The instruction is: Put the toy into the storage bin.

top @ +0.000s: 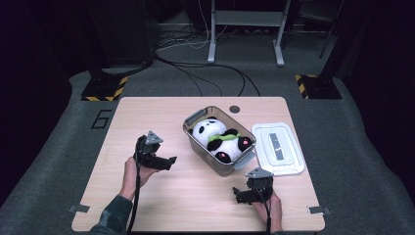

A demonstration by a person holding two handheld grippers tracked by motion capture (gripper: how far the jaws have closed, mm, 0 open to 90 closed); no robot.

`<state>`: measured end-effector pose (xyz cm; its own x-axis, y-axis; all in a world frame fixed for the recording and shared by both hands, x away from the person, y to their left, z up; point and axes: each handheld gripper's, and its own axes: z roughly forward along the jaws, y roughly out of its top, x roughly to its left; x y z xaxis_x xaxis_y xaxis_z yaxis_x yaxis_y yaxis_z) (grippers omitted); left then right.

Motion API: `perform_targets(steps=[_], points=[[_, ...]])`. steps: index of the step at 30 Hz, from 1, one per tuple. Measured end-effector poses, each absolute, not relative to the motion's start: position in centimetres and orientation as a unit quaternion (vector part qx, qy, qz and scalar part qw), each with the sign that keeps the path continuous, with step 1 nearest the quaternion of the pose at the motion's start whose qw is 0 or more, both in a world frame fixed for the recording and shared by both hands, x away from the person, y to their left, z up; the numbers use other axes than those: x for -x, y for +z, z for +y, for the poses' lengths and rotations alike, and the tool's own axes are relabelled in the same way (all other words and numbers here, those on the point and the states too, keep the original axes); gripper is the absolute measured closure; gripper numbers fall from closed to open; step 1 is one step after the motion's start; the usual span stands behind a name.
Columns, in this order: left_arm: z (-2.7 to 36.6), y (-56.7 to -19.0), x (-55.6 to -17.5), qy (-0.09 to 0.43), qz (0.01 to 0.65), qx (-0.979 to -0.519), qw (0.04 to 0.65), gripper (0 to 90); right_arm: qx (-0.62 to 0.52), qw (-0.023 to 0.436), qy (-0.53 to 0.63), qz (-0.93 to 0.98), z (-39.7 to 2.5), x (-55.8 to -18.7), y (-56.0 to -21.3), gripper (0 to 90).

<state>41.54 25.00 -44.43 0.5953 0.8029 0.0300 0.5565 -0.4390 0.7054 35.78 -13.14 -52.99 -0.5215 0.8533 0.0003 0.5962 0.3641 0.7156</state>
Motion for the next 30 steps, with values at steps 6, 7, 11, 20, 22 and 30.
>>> perform_targets(steps=[6, 7, 11, 20, 22, 30], points=[[27.3, -49.0, -40.5, 0.192, 0.453, -0.808, 0.324, 7.1, -0.45, 0.19, 0.338, 0.804, -13.1, -35.8, -53.0, 0.0], [27.3, -49.0, -40.5, 0.192, 0.453, -0.808, 0.324, 6.7, -0.45, 0.19, 0.338, 0.804, -13.1, -35.8, -53.0, 0.0], [28.6, -51.8, -40.1, 0.197, 0.481, -0.79, 0.324, 5.7, -0.451, 0.19, 0.338, 0.804, -13.1, -35.8, -53.0, 0.0], [29.0, -53.0, -39.8, 0.21, 0.489, -0.778, 0.335, 4.6, -0.453, 0.187, 0.339, 0.803, -13.1, -35.8, -53.0, 0.0], [29.1, -53.0, -39.8, 0.21, 0.488, -0.778, 0.335, 4.6, -0.454, 0.188, 0.338, 0.802, -13.1, -35.8, -53.0, 0.0], [29.1, -53.0, -39.8, 0.21, 0.488, -0.778, 0.335, 4.6, -0.455, 0.188, 0.338, 0.802, -13.1, -35.8, -53.0, 0.0]])
